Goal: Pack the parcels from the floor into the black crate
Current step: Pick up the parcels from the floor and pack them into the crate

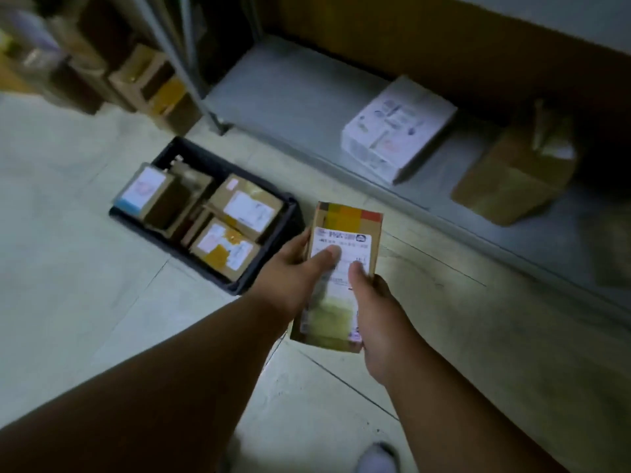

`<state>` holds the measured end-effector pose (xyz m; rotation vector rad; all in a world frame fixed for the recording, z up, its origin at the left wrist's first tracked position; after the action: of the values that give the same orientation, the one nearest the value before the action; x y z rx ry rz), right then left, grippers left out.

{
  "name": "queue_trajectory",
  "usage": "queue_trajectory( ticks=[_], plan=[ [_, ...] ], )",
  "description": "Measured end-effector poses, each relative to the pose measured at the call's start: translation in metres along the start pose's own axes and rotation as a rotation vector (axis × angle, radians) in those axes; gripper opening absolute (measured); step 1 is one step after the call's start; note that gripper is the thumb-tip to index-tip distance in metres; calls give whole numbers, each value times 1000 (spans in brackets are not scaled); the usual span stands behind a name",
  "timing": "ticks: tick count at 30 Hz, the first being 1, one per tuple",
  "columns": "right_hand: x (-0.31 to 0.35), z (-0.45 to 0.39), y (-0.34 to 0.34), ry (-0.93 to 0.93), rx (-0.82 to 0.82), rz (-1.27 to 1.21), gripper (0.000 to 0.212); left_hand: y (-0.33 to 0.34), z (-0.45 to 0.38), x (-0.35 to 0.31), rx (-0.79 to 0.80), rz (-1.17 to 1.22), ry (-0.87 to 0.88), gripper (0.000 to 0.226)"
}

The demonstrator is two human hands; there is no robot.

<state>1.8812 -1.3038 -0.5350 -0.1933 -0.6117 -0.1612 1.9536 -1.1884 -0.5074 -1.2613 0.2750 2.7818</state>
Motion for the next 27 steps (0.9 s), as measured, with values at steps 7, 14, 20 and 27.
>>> queue_trajectory(
  ticks=[7, 14, 20, 27],
  plan=[
    [41, -7, 175, -77, -181, 18, 41, -163, 0, -37, -357, -440, 121, 17],
    [105, -6, 311, -140, -169, 64, 55, -296, -1, -66, -143, -764, 289, 86],
    [148, -44, 357, -29, -195, 162, 61, -338, -61, -92, -55, -899, 231, 127],
    [175, -124, 385, -61, -184, 226, 86, -361, -156, -105, -97, -931, 126, 120]
  ],
)
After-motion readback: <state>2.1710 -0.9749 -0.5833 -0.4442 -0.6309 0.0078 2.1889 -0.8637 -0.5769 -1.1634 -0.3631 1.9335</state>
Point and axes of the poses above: each hand's wrist, its own z-axis away from the middle knuckle, its own y-axis out of the palm, x = y × z, the point moved 3 cm from there along -z, towards the middle knuckle, and after that the axes turned 12 degrees about z, right-handed, at the moved point
